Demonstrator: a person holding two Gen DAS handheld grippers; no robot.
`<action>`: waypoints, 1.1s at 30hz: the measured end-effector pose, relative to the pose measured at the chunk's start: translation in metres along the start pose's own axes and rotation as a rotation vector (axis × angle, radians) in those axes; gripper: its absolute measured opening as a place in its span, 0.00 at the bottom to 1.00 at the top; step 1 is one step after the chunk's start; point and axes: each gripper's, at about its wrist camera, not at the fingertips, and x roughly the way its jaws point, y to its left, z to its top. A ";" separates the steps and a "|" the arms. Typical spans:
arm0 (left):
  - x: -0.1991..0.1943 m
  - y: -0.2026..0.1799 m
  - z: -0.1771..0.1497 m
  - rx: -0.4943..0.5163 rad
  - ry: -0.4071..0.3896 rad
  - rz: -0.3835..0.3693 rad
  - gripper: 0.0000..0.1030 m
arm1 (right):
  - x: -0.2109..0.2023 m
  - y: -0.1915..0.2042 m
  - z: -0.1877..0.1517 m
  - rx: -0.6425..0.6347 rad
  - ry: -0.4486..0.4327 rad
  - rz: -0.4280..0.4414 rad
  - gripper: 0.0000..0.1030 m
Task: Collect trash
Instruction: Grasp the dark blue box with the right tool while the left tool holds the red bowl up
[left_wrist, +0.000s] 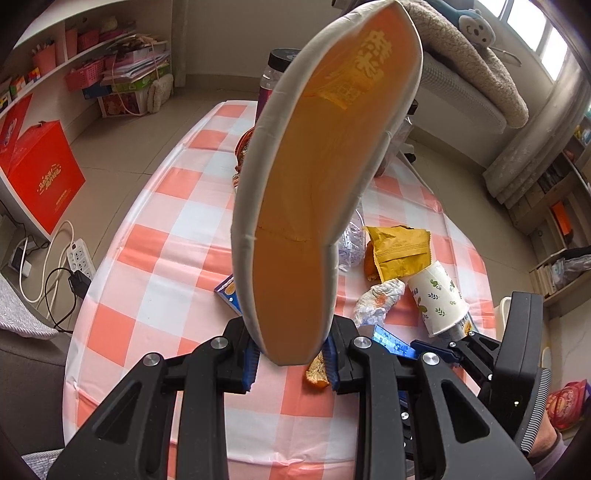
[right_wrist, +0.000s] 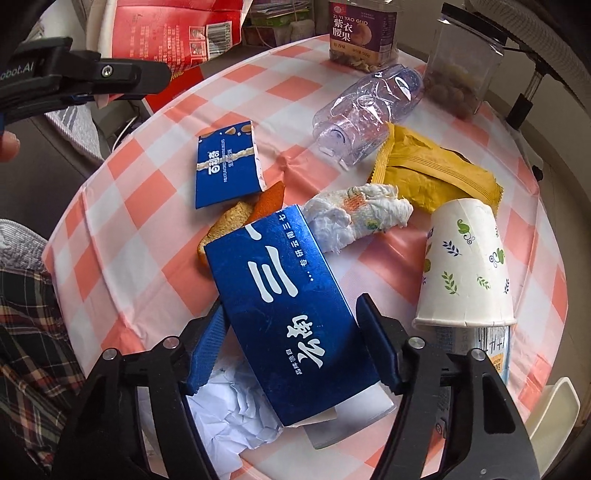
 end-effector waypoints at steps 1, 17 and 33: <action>0.000 0.001 0.000 -0.003 -0.002 0.002 0.27 | -0.003 -0.001 0.001 0.022 -0.017 0.016 0.58; -0.009 -0.020 0.007 -0.012 -0.076 -0.009 0.27 | -0.080 -0.027 0.011 0.202 -0.321 -0.073 0.50; -0.008 -0.080 0.001 0.076 -0.116 -0.061 0.27 | -0.136 -0.101 -0.043 0.459 -0.436 -0.250 0.50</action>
